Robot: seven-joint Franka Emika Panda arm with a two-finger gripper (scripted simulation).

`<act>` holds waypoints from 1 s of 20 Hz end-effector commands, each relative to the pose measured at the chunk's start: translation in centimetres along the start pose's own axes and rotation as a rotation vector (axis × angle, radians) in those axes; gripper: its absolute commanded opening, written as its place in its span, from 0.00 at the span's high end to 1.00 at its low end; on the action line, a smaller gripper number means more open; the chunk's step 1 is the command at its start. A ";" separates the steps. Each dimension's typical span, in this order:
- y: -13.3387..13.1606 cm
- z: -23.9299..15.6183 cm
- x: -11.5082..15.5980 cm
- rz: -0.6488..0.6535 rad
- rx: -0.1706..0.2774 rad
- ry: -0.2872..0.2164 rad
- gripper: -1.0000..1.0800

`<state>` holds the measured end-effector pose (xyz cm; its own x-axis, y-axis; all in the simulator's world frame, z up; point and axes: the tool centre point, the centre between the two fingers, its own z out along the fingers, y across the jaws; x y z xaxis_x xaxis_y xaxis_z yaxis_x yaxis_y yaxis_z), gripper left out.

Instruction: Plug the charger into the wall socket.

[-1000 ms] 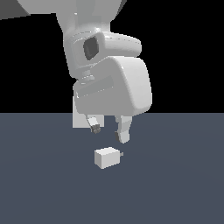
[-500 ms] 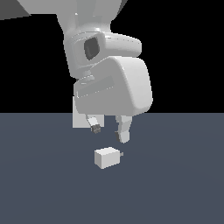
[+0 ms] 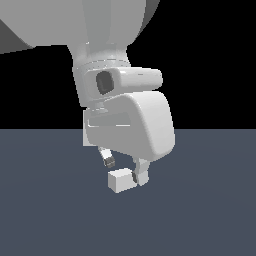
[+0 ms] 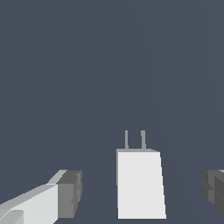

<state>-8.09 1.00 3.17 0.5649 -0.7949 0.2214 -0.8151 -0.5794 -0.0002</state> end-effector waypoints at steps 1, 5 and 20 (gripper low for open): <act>0.0 1.0 -0.2 0.000 0.000 -0.001 0.04; 0.0 1.9 -0.4 -0.001 0.000 -0.001 0.04; -0.1 1.9 -0.4 -0.004 0.002 0.000 1.00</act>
<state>-8.05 1.03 1.20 0.5669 -0.7936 0.2210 -0.8136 -0.5814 -0.0007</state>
